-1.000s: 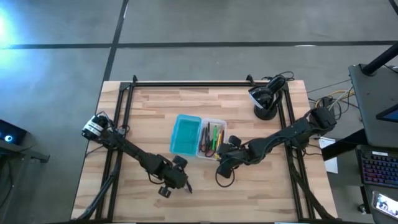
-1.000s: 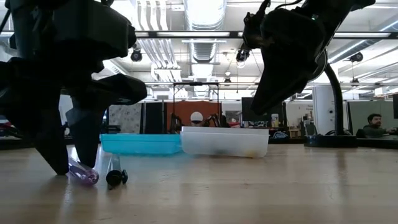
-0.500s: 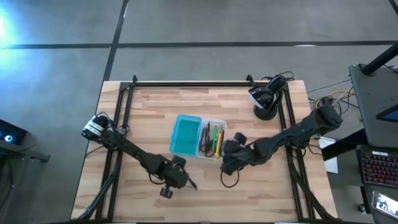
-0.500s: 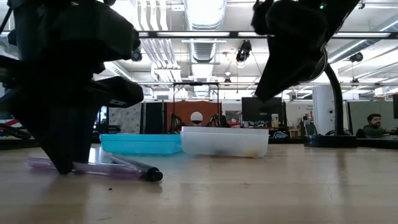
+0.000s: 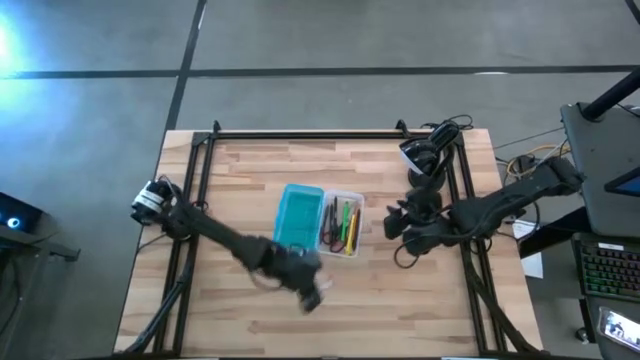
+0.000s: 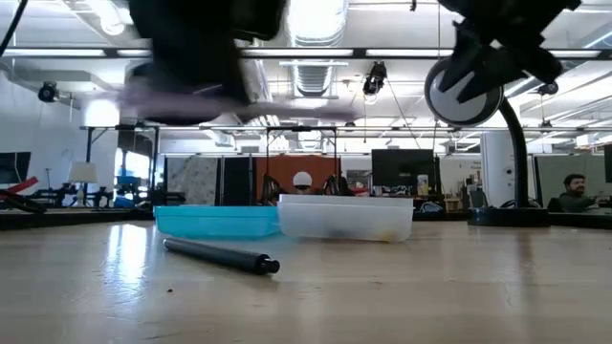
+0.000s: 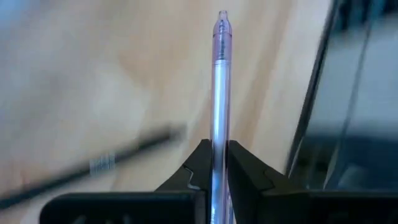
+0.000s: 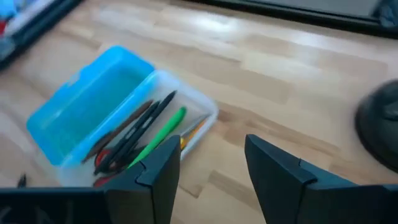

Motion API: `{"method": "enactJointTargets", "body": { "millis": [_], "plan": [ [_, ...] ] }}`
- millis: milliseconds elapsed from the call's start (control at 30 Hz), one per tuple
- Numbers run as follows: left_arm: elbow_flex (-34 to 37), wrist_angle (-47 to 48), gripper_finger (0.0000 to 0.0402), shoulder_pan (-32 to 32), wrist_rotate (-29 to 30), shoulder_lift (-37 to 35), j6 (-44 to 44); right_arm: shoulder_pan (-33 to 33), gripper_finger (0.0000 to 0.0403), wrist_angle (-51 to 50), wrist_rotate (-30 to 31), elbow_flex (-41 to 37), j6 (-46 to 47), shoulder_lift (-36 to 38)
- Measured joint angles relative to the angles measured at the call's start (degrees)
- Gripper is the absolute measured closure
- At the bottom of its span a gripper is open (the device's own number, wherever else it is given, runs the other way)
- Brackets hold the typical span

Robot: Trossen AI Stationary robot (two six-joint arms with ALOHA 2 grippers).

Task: Pick & place school supplies into a supply box
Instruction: Put the purple pen into the supply box

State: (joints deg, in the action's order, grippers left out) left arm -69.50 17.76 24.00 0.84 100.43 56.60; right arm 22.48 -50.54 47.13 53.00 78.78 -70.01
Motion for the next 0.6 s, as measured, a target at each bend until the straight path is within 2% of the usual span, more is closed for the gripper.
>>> {"method": "enactJointTargets", "body": {
  "millis": [167,333,467,600],
  "plan": [
    [-0.39,-2.06,0.0389,-9.61,7.62,-0.02,15.61,0.16,0.0232,-0.22,1.08,-4.23,2.25,5.97],
    [-0.05,-8.91,0.0389,-19.03,12.63,0.07,28.53,1.85,0.0232,-0.27,1.05,-7.35,2.28,9.93],
    [0.40,-12.23,0.0388,-23.48,11.77,2.10,33.10,3.01,0.0232,-0.33,1.04,-8.60,1.21,11.03],
    [0.47,-11.82,0.0374,-23.96,10.06,4.58,37.05,3.31,0.0232,-0.19,1.05,-8.73,-1.64,10.69]
  ]
}}
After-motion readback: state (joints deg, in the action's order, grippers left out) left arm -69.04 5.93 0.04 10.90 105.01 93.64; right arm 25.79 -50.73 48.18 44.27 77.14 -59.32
